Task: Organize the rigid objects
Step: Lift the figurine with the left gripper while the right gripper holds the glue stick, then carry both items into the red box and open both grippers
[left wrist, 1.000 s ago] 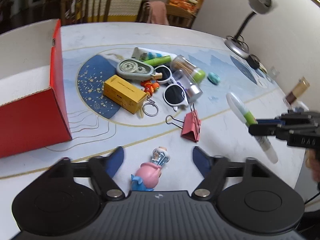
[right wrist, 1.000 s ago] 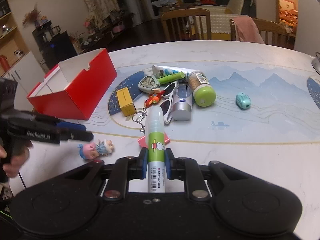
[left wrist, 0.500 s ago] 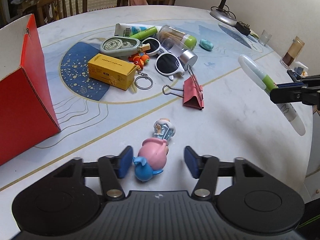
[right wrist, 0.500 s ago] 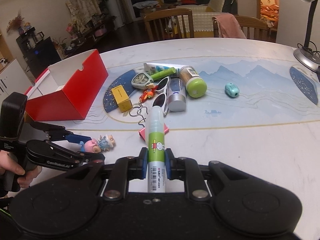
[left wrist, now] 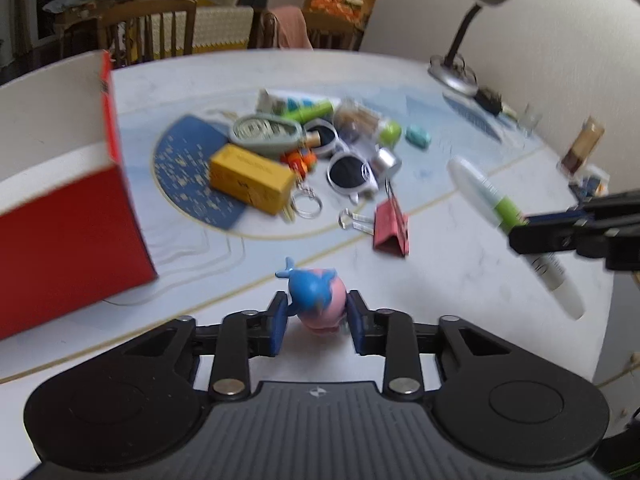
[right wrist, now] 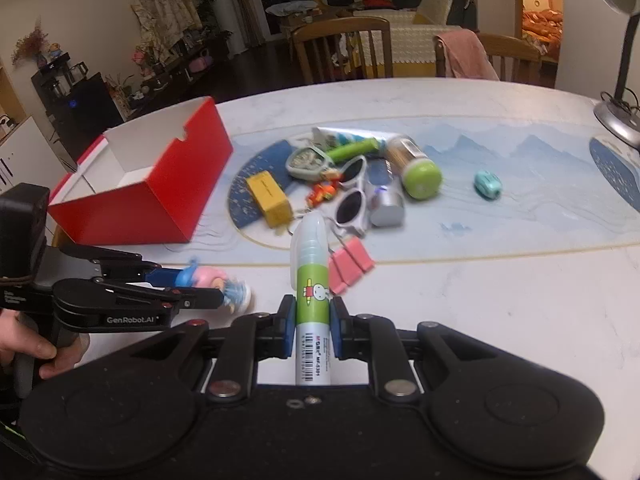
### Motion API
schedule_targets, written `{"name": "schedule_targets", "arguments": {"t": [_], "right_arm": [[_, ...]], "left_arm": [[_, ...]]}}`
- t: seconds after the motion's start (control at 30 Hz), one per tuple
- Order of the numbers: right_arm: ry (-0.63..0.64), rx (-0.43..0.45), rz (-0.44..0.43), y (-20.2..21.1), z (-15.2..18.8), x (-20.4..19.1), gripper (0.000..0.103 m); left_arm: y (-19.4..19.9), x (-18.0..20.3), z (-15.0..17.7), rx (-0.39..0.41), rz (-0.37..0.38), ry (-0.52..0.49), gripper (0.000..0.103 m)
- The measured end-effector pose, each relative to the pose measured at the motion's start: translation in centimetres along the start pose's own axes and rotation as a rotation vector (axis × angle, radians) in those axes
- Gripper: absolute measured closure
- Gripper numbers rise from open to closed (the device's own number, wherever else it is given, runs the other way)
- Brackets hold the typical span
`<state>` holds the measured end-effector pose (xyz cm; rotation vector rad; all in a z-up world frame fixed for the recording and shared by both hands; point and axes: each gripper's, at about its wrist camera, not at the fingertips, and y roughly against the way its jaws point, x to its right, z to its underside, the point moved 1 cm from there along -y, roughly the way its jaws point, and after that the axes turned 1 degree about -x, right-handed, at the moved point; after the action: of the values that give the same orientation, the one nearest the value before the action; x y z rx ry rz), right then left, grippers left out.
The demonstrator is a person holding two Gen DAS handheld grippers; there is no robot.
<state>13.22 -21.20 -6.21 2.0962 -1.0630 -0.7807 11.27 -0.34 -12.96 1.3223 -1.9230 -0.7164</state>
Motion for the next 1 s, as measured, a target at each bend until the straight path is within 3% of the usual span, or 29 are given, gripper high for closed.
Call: {"name": "schedule_targets", "arguments": {"t": [0.27,0.47,0.73,1.0], "right_arm": [[0.041,0.020,-0.029,-0.4,-2.0,-3.3,0.086],[0.083,0.049,-0.078,-0.6,-4.8,-6.4,0.086],[0.169,0.091,-0.132,-2.5,-10.6,-12.1,0.086],[0.225,0.051,-0.177,-7.7,-14.5,-18.2,0.086]], "left_arm": [[3.2,-2.1,-0.6,0.062,0.009,0.046,0.074],[7.6,-3.8,-2.3,0.154,0.004,0.080,0.074],[13.1,-8.4,-5.8,0.254,-0.088,0.125,0.074],[14.1,-16.1,-7.2,0.226,-0.203,0.216,0.074]]}}
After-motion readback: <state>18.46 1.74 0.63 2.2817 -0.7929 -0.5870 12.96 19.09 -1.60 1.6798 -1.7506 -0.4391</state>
